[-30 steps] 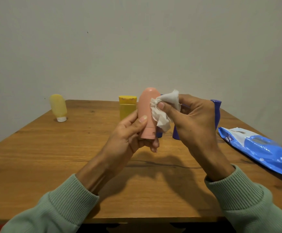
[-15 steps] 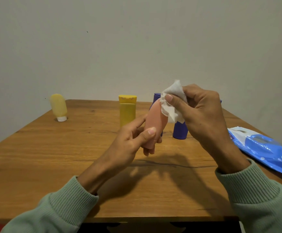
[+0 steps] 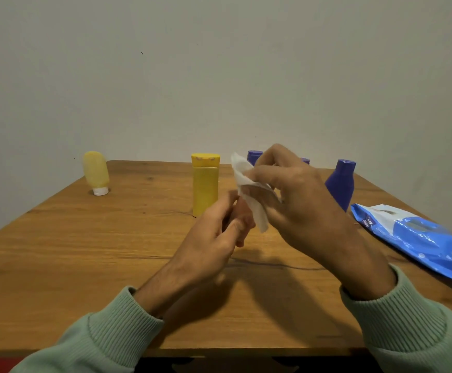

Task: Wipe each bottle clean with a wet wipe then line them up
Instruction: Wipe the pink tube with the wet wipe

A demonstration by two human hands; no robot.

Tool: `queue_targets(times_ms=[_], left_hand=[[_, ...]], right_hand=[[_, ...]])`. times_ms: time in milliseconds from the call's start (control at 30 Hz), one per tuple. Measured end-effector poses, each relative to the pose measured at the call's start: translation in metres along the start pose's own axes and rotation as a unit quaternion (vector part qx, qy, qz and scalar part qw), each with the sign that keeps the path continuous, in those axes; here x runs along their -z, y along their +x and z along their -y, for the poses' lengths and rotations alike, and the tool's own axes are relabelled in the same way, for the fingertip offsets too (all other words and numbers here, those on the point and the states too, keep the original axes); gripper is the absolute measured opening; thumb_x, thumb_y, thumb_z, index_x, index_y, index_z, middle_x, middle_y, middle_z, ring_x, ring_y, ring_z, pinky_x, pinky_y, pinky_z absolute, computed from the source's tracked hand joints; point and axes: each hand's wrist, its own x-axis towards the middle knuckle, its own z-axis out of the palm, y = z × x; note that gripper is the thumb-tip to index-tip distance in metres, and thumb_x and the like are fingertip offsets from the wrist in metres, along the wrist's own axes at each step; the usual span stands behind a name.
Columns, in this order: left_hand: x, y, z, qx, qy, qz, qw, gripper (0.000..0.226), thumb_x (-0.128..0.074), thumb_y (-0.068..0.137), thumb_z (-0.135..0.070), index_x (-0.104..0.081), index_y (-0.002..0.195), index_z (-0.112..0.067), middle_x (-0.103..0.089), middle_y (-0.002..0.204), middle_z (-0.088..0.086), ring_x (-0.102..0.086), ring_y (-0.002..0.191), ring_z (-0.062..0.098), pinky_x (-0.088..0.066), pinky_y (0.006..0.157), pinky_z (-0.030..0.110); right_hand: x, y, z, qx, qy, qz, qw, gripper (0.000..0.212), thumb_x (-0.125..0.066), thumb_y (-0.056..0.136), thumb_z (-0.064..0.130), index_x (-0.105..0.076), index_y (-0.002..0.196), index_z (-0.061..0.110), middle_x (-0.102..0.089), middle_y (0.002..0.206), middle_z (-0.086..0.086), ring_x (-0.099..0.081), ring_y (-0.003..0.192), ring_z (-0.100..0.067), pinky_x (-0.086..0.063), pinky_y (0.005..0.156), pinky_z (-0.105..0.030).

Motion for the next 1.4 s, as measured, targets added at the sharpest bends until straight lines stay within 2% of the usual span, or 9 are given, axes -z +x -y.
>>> queue_targets(times_ms=[100,267,467,567,700,800,900,1133,1400], left_hand=[[0.001,0.002,-0.002,-0.013,-0.014,-0.001,1.000,0.021,-0.049,0.094,-0.030,-0.055,0.112,-0.022,-0.060,0.078,-0.012,-0.056,0.068,0.014,-0.048,0.060,0.030],[0.005,0.004,-0.004,-0.007,-0.019,0.004,1.000,0.045,-0.050,0.093,-0.034,-0.047,0.137,-0.023,-0.062,0.097,0.002,-0.058,0.072,0.014,-0.051,0.062,0.028],[0.007,0.005,-0.009,0.007,-0.113,0.008,0.994,0.041,-0.052,0.091,-0.029,-0.049,0.132,-0.025,-0.068,0.091,0.002,-0.059,0.070,0.017,-0.051,0.062,0.030],[0.006,0.003,-0.009,0.015,-0.173,0.012,0.985,0.037,-0.051,0.093,-0.026,-0.051,0.130,-0.028,-0.069,0.095,0.005,-0.060,0.072,0.021,-0.053,0.065,0.031],[0.006,0.003,-0.010,0.030,-0.237,0.019,0.971,0.041,-0.050,0.094,-0.025,-0.048,0.135,-0.024,-0.069,0.104,0.012,-0.061,0.075,0.025,-0.054,0.070,0.035],[0.006,0.004,-0.012,0.038,-0.272,0.018,0.961,0.042,-0.049,0.094,-0.025,-0.047,0.136,-0.022,-0.068,0.102,0.011,-0.062,0.078,0.027,-0.055,0.074,0.039],[0.007,0.006,-0.013,0.043,-0.310,0.009,0.950,0.043,-0.048,0.095,-0.024,-0.045,0.137,-0.016,-0.067,0.101,0.015,-0.066,0.080,0.030,-0.057,0.076,0.040],[0.008,0.010,-0.017,0.070,-0.412,-0.031,0.908,0.045,-0.044,0.092,-0.023,-0.046,0.134,-0.008,-0.064,0.125,0.018,-0.066,0.100,0.030,-0.056,0.083,0.047],[0.012,0.005,-0.016,0.077,-0.403,0.043,0.911,0.039,-0.045,0.094,-0.021,-0.050,0.131,-0.011,-0.067,0.090,0.014,-0.064,0.070,0.029,-0.057,0.064,0.037]], right_hand=[[-0.002,0.001,-0.003,0.015,-0.001,-0.066,0.998,0.014,-0.070,0.081,0.012,-0.070,0.095,0.008,-0.048,0.092,0.005,-0.048,0.075,-0.006,-0.046,0.063,-0.010],[-0.004,0.003,-0.013,-0.028,0.001,-0.155,0.988,0.011,-0.069,0.085,0.011,-0.068,0.095,0.007,-0.051,0.089,0.004,-0.048,0.073,0.001,-0.039,0.067,-0.003],[-0.001,0.006,-0.016,-0.103,0.101,-0.199,0.969,0.018,-0.067,0.087,0.025,-0.068,0.103,0.018,-0.061,0.088,0.009,-0.060,0.079,-0.003,-0.048,0.064,-0.010],[0.002,0.005,-0.012,-0.131,0.185,-0.191,0.955,0.018,-0.067,0.086,0.026,-0.067,0.104,0.025,-0.068,0.093,0.007,-0.065,0.081,-0.007,-0.055,0.066,-0.021],[0.003,0.005,-0.006,-0.149,0.281,-0.172,0.932,0.022,-0.071,0.081,0.024,-0.061,0.097,0.036,-0.065,0.086,0.023,-0.066,0.080,0.003,-0.052,0.060,-0.012],[0.002,0.004,-0.007,-0.165,0.319,-0.163,0.919,0.023,-0.073,0.078,0.021,-0.065,0.098,0.028,-0.067,0.086,0.019,-0.066,0.078,0.005,-0.049,0.059,-0.009],[-0.001,0.002,-0.007,-0.176,0.327,-0.144,0.917,0.020,-0.075,0.074,0.022,-0.066,0.090,0.031,-0.069,0.081,0.019,-0.067,0.077,0.002,-0.051,0.061,-0.011],[-0.006,-0.001,-0.008,-0.186,0.306,-0.018,0.934,0.019,-0.079,0.072,0.017,-0.074,0.090,0.016,-0.073,0.080,0.003,-0.069,0.074,-0.007,-0.057,0.064,-0.022],[-0.002,0.001,-0.010,-0.176,0.313,-0.099,0.928,0.015,-0.076,0.072,0.023,-0.069,0.085,0.024,-0.071,0.081,0.007,-0.068,0.075,-0.004,-0.053,0.060,-0.015]])
